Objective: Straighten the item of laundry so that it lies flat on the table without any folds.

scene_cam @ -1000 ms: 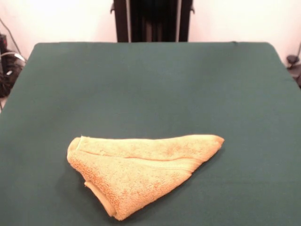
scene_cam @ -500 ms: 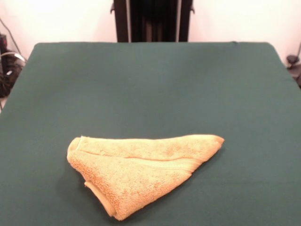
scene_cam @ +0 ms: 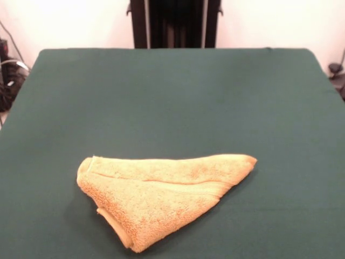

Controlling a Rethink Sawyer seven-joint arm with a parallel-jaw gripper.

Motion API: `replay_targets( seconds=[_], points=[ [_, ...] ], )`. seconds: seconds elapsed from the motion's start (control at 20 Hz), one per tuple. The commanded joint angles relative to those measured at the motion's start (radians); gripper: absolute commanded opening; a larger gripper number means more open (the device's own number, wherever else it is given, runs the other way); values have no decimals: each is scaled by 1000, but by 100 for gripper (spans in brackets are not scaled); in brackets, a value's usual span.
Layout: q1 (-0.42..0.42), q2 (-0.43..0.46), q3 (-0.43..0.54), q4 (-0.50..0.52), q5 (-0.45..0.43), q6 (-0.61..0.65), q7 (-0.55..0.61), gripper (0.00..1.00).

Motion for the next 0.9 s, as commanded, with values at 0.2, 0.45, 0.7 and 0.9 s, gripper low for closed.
replay_targets(
  seconds=[0.2, 0.45, 0.7, 0.9],
  points=[
    [152, 3, 8, 258, 18, -152, 221, 100],
    [168, 23, -11, 241, 26, -149, 237, 100],
    [170, 27, -10, 255, 39, -217, 272, 100],
    [161, 23, 12, 285, 62, -299, 291, 100]
  ],
)
